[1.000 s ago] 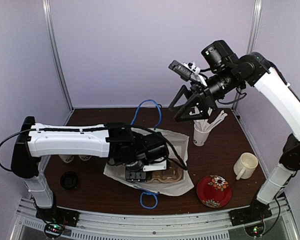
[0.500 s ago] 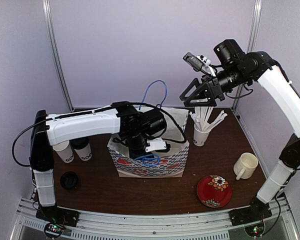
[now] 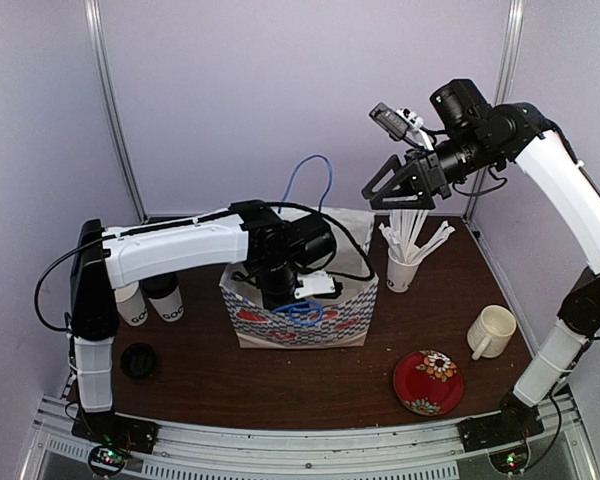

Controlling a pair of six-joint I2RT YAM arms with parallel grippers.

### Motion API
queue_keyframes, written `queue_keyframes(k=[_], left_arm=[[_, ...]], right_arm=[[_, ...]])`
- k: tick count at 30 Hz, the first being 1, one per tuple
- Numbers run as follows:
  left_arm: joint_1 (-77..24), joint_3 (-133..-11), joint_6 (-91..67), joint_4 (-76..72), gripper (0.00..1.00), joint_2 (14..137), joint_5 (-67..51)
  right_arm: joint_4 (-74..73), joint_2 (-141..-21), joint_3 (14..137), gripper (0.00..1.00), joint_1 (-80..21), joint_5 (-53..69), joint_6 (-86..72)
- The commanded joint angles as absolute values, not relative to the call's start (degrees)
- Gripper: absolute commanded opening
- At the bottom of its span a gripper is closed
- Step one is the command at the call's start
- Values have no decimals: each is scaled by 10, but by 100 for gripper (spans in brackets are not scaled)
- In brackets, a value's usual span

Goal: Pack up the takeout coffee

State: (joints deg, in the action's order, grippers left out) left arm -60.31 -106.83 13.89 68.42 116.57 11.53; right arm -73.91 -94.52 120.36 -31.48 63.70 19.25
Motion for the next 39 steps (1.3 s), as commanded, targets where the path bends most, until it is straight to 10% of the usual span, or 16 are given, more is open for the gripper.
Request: queue_keyframes(k=[1,12,39], left_arm=[[-573,-1052,146,651,40,1215,57],[-528,-1137,155,699,58,1251,-40],[-505,-1199,120,745,66,1256,-28]], right_arm=[[-738,-949,1198,79,-310,655,188],[-730,-944,1179,78,-310,666,186],[-712,-916,1162,78,-311,654,175]])
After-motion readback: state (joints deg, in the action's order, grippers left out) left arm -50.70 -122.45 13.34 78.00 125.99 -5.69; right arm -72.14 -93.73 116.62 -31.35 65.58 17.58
